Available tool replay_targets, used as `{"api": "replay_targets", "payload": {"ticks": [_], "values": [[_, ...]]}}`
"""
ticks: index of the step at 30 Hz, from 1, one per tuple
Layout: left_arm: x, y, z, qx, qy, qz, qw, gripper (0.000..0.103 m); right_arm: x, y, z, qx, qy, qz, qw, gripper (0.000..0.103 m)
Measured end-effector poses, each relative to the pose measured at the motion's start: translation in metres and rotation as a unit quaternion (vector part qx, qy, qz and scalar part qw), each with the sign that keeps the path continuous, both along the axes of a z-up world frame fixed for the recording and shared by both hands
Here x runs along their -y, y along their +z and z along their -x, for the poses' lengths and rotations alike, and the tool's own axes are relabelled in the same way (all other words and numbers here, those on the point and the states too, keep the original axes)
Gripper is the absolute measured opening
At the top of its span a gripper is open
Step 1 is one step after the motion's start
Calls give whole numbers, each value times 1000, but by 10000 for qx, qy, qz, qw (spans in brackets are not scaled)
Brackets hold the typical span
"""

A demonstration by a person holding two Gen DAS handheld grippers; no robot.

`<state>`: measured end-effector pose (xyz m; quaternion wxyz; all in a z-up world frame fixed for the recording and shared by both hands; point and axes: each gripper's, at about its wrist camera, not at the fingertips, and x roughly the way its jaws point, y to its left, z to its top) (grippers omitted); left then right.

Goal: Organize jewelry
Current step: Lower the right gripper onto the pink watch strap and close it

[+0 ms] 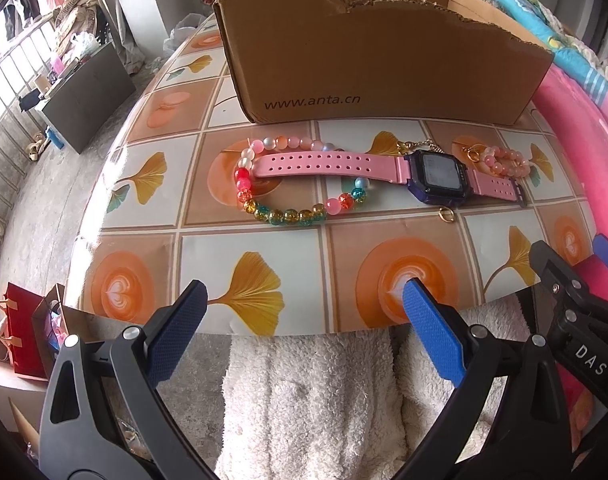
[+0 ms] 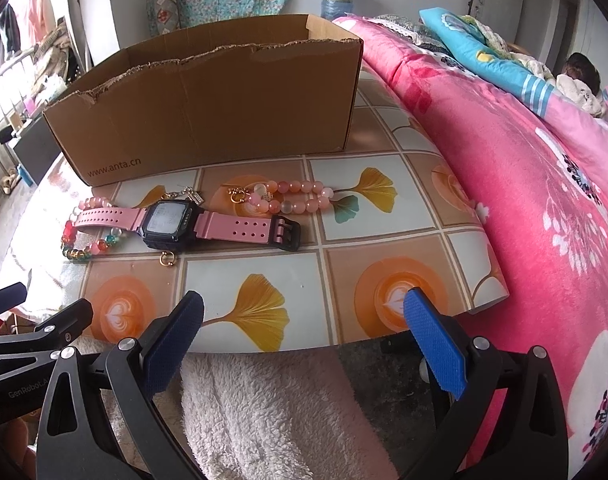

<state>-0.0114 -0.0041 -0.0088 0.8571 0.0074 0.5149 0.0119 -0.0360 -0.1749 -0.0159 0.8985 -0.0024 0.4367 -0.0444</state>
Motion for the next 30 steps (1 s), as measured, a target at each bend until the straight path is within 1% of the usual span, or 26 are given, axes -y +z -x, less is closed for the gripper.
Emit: {"api": "replay_targets", "payload": {"ticks": [4,5,7,9,10,12,13,14,16,17,18,20,23,27,30], "values": [[-22,3,14,299,-120,510,9982,95,3,10,1,408,384,-416,9976,98],[-28,4,17,389,-188,624,9971,95,1,12,0,478,475,-444,9967,98],[-40,7,22,600,-411,995,9924,95,-10,13,-6,519,735,-348,9953,98],[-51,11,26,838,-447,1191,9883,95,-22,11,-15,474,1080,-267,9927,96],[-56,14,26,955,-447,1205,9871,95,-28,10,-18,467,1255,-281,9906,92],[-61,19,21,1045,-419,1159,9869,95,-38,9,-25,479,1577,-271,9859,89],[-62,20,16,1059,-361,1198,9865,95,-43,9,-27,490,1727,-243,9835,85],[-63,21,10,1073,-304,1280,9855,95,-47,9,-32,479,1885,-219,9807,83],[-69,19,2,1096,-223,1576,9811,95,-52,8,-42,418,2167,-193,9752,77],[-71,17,-2,1073,-167,1644,9804,95,-54,7,-48,352,2303,-202,9723,74],[-70,14,-6,1042,-130,1645,9808,95,-56,6,-53,269,2415,-213,9698,69],[-65,9,-13,977,-116,1490,9839,95,-58,5,-62,138,2610,-202,9650,66],[-55,8,-18,1087,-255,1226,9862,95,-59,2,-72,-57,2844,-112,9586,63],[-35,10,-18,1348,-611,849,9853,94,-63,-5,-81,-382,3049,-83,9516,62],[-21,13,-17,1495,-913,663,9823,94,-70,-11,-83,-584,3297,135,9422,61]]}}
